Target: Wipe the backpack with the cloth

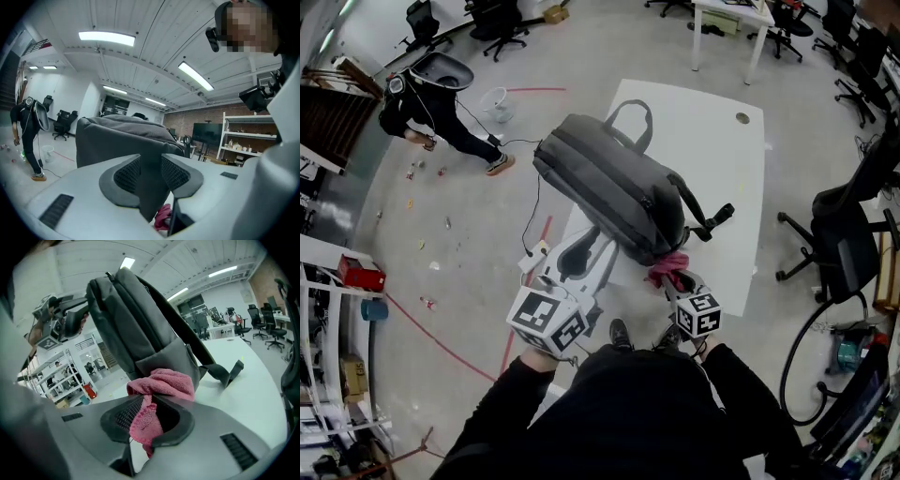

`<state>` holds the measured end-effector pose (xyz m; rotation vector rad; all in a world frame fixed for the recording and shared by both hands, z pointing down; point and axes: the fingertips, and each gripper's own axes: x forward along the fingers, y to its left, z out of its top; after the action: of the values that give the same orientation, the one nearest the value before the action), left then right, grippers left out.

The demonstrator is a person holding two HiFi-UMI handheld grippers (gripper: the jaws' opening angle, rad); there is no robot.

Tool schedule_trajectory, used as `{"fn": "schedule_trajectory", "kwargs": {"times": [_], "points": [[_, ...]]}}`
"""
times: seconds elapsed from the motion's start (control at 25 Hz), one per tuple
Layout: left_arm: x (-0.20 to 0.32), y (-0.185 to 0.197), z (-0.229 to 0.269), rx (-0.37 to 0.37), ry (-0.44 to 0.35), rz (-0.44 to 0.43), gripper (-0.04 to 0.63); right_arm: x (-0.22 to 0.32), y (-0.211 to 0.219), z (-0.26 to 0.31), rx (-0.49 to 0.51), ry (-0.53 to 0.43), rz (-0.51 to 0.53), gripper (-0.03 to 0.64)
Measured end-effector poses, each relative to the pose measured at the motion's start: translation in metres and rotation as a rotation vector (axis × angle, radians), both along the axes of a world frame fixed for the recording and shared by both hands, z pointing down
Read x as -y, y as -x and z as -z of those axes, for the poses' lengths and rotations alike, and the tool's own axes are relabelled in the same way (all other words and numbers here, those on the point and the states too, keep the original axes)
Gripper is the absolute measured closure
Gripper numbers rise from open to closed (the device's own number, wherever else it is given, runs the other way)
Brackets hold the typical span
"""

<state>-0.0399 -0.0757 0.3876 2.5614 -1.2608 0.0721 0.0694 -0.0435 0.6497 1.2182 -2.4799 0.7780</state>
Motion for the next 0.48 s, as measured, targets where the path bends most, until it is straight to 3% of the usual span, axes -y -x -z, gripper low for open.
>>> {"fn": "schedule_trajectory", "kwargs": {"times": [0.12,0.28,0.36,0.48], "points": [[0.001,-0.001,-0.008,-0.007,0.021,0.003,0.448,0.009,0.006,-0.025,0.059,0.109,-0.034,0.549],[-0.010,0.009,-0.031,-0.026,0.086,0.040,0.448,-0.003,-0.001,-0.071,0.121,0.356,-0.103,0.549],[-0.018,0.016,-0.042,-0.038,0.117,0.061,0.448,-0.008,-0.004,-0.072,0.192,0.397,-0.132,0.549],[-0.026,0.034,-0.055,-0.048,0.153,0.091,0.448,0.003,-0.005,-0.034,0.387,0.363,-0.219,0.549]]}}
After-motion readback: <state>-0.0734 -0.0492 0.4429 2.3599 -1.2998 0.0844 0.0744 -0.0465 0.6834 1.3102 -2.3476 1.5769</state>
